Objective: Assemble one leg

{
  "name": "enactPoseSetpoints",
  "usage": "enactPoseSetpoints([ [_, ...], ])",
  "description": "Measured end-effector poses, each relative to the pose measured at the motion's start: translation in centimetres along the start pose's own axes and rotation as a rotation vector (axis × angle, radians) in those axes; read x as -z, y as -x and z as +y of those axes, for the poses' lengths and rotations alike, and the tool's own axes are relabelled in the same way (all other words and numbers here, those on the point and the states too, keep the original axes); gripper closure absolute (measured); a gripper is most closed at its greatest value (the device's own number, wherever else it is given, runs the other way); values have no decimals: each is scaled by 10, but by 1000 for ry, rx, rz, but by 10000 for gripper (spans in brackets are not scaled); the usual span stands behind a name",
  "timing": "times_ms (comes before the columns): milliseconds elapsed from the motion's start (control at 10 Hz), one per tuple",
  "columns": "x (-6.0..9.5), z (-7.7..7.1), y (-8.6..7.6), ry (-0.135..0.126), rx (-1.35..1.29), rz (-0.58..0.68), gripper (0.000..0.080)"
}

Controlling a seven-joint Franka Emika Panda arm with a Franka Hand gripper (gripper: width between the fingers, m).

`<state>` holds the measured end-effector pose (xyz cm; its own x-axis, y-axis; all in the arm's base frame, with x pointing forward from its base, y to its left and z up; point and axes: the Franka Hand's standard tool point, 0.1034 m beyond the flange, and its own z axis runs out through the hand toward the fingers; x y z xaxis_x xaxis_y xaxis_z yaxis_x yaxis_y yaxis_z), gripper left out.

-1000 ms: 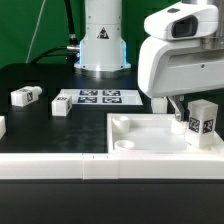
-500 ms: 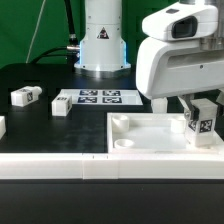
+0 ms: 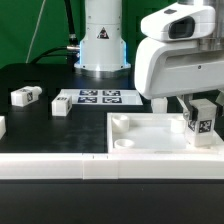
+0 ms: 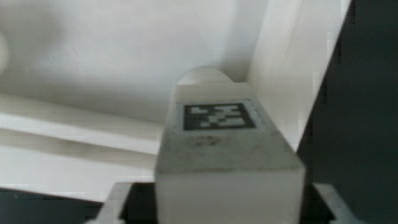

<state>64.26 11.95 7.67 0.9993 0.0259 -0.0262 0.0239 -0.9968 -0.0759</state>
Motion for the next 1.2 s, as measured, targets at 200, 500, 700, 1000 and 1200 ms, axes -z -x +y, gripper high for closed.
enactPoseSetpoints([
  [200, 0, 3, 0, -4, -257, 0, 506],
  [500, -1, 6, -3, -1, -654, 23, 506],
  [700, -1, 10, -3, -16, -959, 19, 506],
  [1000, -1, 11, -2, -11, -1226, 16, 506],
  [1200, -1, 10, -1, -10, -1238, 10, 506],
])
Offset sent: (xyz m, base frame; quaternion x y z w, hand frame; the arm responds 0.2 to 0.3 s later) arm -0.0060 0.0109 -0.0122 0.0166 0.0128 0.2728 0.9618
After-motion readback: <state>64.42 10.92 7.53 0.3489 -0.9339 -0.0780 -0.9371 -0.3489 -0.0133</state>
